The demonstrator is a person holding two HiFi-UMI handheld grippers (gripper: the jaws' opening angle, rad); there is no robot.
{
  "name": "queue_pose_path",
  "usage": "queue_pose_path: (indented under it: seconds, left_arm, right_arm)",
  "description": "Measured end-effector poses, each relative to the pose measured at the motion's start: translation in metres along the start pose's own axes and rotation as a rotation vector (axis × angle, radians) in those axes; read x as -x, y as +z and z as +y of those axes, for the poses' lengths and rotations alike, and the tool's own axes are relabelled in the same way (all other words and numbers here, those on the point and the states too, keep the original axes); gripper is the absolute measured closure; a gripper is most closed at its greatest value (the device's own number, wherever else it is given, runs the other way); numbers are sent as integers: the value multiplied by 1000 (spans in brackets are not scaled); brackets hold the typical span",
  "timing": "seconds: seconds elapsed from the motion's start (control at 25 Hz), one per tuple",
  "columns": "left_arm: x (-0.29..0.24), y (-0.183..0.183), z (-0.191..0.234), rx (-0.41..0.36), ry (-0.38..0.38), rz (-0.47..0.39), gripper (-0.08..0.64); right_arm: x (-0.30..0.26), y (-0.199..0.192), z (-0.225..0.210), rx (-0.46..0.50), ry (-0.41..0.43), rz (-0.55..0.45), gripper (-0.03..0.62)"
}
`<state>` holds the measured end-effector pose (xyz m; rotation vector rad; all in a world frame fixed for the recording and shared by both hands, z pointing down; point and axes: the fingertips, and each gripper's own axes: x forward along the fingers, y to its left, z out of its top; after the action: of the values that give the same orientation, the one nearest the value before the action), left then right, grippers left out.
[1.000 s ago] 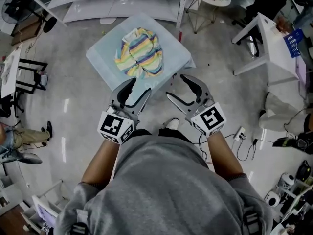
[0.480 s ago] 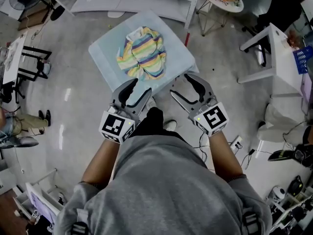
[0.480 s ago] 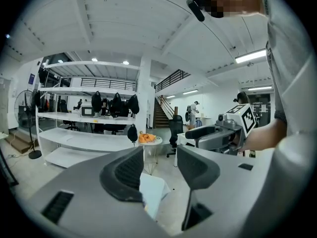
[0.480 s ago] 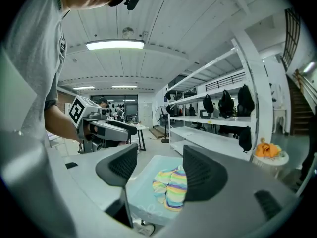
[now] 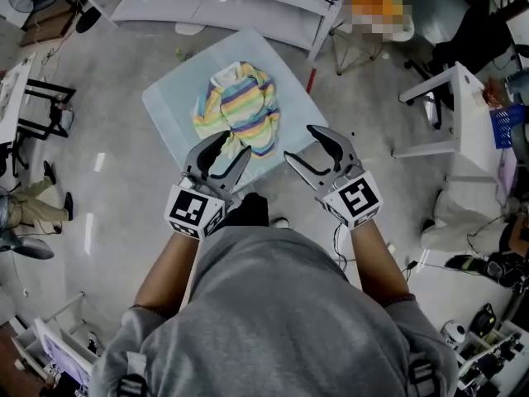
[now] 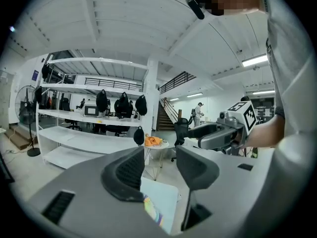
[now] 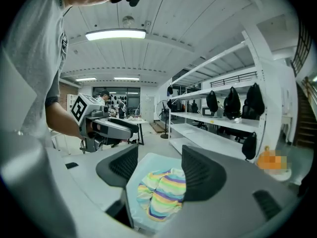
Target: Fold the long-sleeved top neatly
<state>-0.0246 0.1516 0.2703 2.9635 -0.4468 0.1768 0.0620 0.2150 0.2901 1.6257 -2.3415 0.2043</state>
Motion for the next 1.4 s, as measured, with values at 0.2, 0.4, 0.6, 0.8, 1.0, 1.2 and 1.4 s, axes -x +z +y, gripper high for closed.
queue_pose_path:
  seconds: [0.2, 0.4, 0.6, 0.8, 1.0, 1.2, 1.4]
  left_arm:
    - [-18, 3, 52, 23, 15, 6, 344]
    - [-23, -6, 105, 40, 50, 21, 354]
    - [-26, -18, 150, 62, 88, 48, 357]
    - [-37, -36, 185, 49, 135, 66, 362]
    - [-60, -64, 216, 75, 197, 116, 365]
    - [-82, -93, 250, 109, 287, 162, 367]
    - [-107, -144, 279, 126, 333, 267, 370]
  right_arm:
    - [-51, 15, -20, 15, 20, 24, 304]
    - [-95, 13, -33, 4, 39, 63, 316]
    - [-136, 5, -41, 12, 63, 111, 325]
    - [-176, -2, -56, 36, 105, 151, 331]
    - [-220, -20, -84, 52, 157, 189, 353]
    - [-269, -48, -111, 98, 253, 243, 354]
    - [-313, -90, -133, 153, 336, 308, 370]
